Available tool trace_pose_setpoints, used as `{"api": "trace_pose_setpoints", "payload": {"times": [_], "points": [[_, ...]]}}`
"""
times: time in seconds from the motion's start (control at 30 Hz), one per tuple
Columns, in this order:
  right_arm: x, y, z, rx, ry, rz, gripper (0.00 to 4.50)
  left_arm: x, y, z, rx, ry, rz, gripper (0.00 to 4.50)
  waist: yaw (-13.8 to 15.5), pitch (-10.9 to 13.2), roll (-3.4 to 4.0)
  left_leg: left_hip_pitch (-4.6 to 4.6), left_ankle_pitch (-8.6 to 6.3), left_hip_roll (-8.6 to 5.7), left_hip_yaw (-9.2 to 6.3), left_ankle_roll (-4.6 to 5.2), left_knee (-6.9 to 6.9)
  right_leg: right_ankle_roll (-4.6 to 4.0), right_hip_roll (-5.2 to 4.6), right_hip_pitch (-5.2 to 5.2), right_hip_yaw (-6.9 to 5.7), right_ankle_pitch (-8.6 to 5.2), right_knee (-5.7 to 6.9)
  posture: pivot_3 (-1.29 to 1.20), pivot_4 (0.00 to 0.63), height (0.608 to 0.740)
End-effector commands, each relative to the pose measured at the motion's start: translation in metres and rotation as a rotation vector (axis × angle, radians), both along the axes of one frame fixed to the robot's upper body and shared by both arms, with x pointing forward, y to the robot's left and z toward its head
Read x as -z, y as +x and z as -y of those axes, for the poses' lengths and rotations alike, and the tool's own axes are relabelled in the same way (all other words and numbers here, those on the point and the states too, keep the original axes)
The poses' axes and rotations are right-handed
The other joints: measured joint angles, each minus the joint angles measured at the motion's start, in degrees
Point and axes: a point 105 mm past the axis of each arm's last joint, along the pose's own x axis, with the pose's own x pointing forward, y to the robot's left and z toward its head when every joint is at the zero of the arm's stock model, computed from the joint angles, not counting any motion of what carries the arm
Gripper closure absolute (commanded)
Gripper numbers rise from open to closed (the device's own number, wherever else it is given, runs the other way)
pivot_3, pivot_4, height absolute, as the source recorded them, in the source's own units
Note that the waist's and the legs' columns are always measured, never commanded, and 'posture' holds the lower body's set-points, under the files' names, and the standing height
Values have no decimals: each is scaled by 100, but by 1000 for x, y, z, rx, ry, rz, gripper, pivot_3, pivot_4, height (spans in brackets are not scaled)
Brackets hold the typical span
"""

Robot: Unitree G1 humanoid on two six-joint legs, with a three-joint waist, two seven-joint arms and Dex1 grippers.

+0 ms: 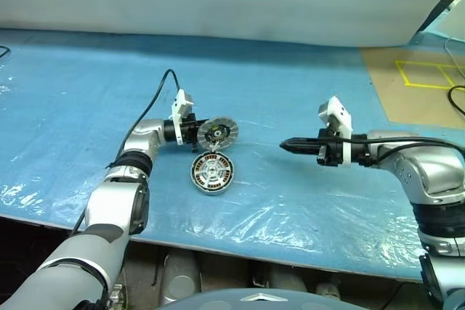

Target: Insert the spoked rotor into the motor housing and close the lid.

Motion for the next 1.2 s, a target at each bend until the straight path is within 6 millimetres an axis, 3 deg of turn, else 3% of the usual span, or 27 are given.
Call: {"api": "trace_pose_setpoints", "payload": {"times": [0.03,0.27,0.63,0.7,0.87,1.03,1.13,1.2], "points": [[-2,-2,-8,-16,-12,52,4500,-10,-11,9,105,-13,53,4476,-1,0,0,1,0,0,0,0,0,-1,0,1,0,0,-1,0,150,740],[6,4,-6,2,-38,58,4500,4,-39,7,253,116,109,4476,-10,1,3,0,0,2,1,0,-5,-2,0,0,0,-1,-4,0,150,740],[13,6,-19,-37,-34,61,4500,39,-82,-29,393,349,192,4476,-12,-4,28,1,0,6,10,0,-8,-22,1,-13,2,-14,4,0,150,740],[10,7,-25,-59,-14,68,4500,31,-78,-28,363,297,201,4476,-11,-5,34,5,0,6,11,0,-6,-22,1,-8,3,-14,4,0,150,740],[-3,5,-41,-145,29,109,4500,-20,-63,-15,170,0,189,4476,-23,-3,37,-3,0,11,13,0,13,-24,1,-8,3,-15,6,0,150,740],[-16,5,-55,-241,27,167,4500,-57,-82,-21,65,-154,191,4476,-166,-2,38,-4,0,13,16,-1,6,-25,3,-13,4,-15,8,0,150,740],[-22,-1,-65,-325,43,177,3926,-60,-96,-32,-18,-148,206,4500,-249,-2,38,-8,-2,13,19,-4,-6,-23,5,-16,4,-14,5,0,150,740],[-24,-4,-72,-374,57,179,3314,-57,-104,-39,-81,-136,206,4500,-294,-1,39,-1,-3,18,19,-4,-11,-21,12,-20,3,-14,5,0,150,740]]}}
